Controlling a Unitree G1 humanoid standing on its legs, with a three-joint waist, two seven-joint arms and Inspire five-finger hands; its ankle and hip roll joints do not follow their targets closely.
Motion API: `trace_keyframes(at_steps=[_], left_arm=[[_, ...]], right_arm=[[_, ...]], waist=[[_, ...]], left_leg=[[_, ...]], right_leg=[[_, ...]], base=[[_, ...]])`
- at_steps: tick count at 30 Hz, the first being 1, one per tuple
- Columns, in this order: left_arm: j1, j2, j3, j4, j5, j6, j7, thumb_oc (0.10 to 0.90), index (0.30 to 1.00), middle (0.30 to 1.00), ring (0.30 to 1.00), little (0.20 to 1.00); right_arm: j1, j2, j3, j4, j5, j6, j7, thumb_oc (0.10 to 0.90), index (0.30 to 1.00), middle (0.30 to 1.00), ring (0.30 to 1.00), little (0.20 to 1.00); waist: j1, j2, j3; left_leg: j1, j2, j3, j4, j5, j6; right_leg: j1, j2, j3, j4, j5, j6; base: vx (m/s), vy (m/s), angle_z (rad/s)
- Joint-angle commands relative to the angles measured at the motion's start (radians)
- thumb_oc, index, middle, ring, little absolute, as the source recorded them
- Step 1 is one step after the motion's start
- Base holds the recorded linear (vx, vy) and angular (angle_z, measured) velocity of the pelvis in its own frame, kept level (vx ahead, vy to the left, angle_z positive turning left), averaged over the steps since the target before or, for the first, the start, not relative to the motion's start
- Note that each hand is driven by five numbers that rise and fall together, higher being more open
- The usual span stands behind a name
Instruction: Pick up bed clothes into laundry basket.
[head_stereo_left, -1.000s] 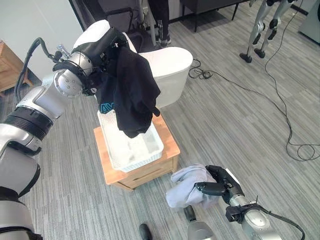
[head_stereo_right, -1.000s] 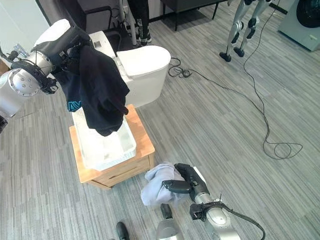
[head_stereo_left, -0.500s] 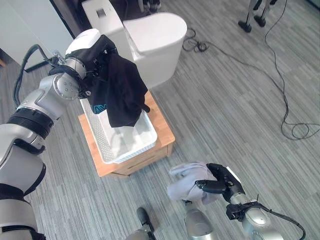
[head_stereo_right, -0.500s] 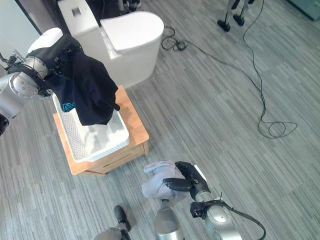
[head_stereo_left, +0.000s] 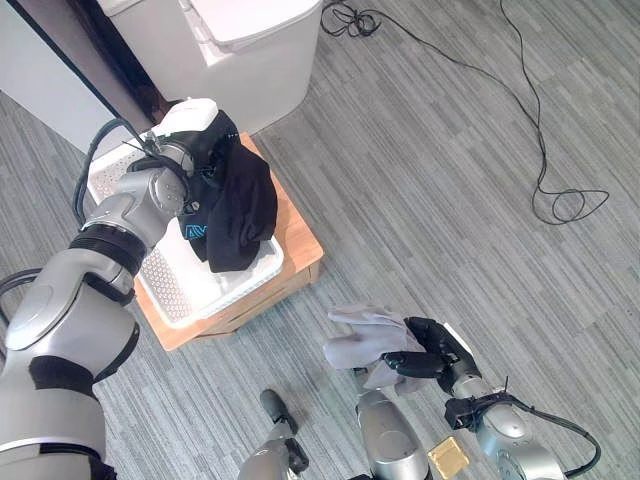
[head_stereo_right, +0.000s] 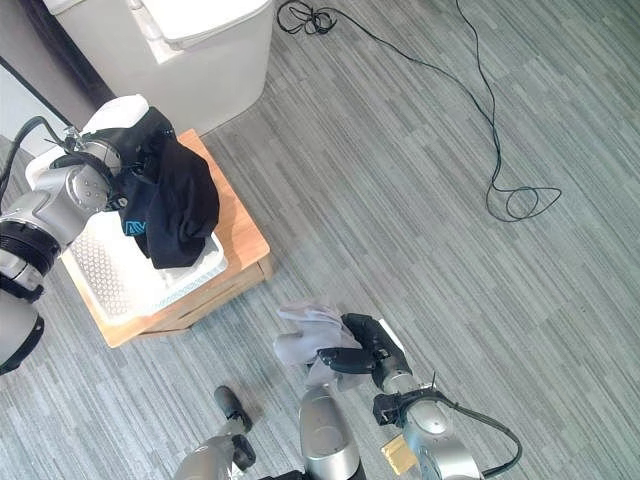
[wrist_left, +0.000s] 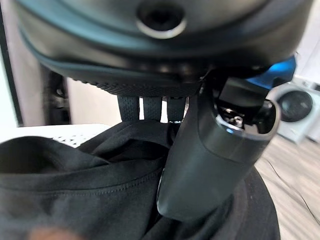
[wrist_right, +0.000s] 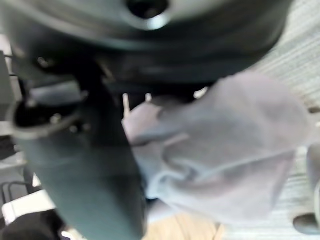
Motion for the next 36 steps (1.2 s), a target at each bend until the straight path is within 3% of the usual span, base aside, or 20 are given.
trace_keyframes(at_steps=[1,10,14,25,26,30,36], left_arm=[[-0.132,0.063,0.074,0.071,0.007,0.017,0.077,0.4,0.3,0.3,0.3,0.3],[-0.11,0.121,0.09,0.044,0.045,0.027,0.091,0.4,0.3,0.3,0.3,0.3],[-0.019,0.165,0.109,-0.002,0.058,0.025,0.063,0.4,0.3,0.3,0.3,0.3],[0.057,0.134,0.141,-0.004,0.074,0.033,0.033,0.4,0.3,0.3,0.3,0.3],[0.057,0.129,0.136,-0.004,0.073,0.034,0.016,0.8,0.9,0.9,0.9,0.9],[0.047,0.129,0.126,-0.023,0.075,0.032,0.011,0.8,0.9,0.9,0.9,0.9],[0.027,0.135,0.131,-0.179,-0.002,0.001,0.033,0.8,0.9,0.9,0.9,0.9]], right_arm=[[0.007,-0.035,-0.034,-0.091,0.052,-0.091,0.026,0.4,0.3,0.3,0.3,0.3],[0.021,-0.038,-0.028,-0.088,0.063,-0.091,0.032,0.4,0.3,0.3,0.3,0.3],[0.016,-0.047,-0.025,-0.084,0.048,-0.089,0.034,0.4,0.3,0.3,0.3,0.3],[0.02,-0.049,-0.026,-0.079,0.033,-0.088,0.036,0.4,0.3,0.3,0.3,0.3],[0.02,-0.049,-0.024,-0.076,0.029,-0.085,0.039,0.4,0.3,0.3,0.3,0.3],[0.024,-0.05,-0.023,-0.078,0.026,-0.083,0.043,0.4,0.3,0.3,0.3,0.3],[0.018,-0.053,-0.019,-0.074,0.03,-0.08,0.048,0.4,0.3,0.3,0.3,0.3]], waist=[[0.016,0.0,-0.074],[0.043,0.01,-0.07],[0.059,0.018,-0.067],[0.059,0.011,-0.054],[0.058,0.012,-0.054],[0.059,0.013,-0.055],[0.066,0.022,-0.063]], left_leg=[[-0.012,0.029,-0.035,0.002,-0.005,-0.031],[-0.01,0.027,-0.056,0.003,-0.004,-0.033],[-0.011,0.024,-0.067,0.002,-0.003,-0.032],[-0.014,0.024,-0.07,0.001,-0.003,-0.032],[-0.013,0.024,-0.069,0.001,-0.003,-0.032],[-0.012,0.024,-0.067,0.001,-0.004,-0.032],[-0.007,0.022,-0.072,0.001,-0.007,-0.032]], right_leg=[[-0.017,-0.02,-0.026,0.134,-0.181,0.065],[-0.006,-0.022,-0.04,0.138,-0.193,0.058],[0.001,-0.025,-0.05,0.142,-0.2,0.054],[-0.001,-0.023,-0.05,0.137,-0.196,0.052],[0.001,-0.023,-0.049,0.136,-0.197,0.052],[0.001,-0.023,-0.047,0.135,-0.197,0.052],[0.009,-0.028,-0.054,0.133,-0.199,0.052]], base=[[0.0,0.0,0.0],[0.01,-0.012,0.01],[0.0,-0.008,0.03],[-0.01,-0.005,0.04],[0.0,0.0,0.0],[0.0,0.0,0.0],[0.0,0.0,0.02]])
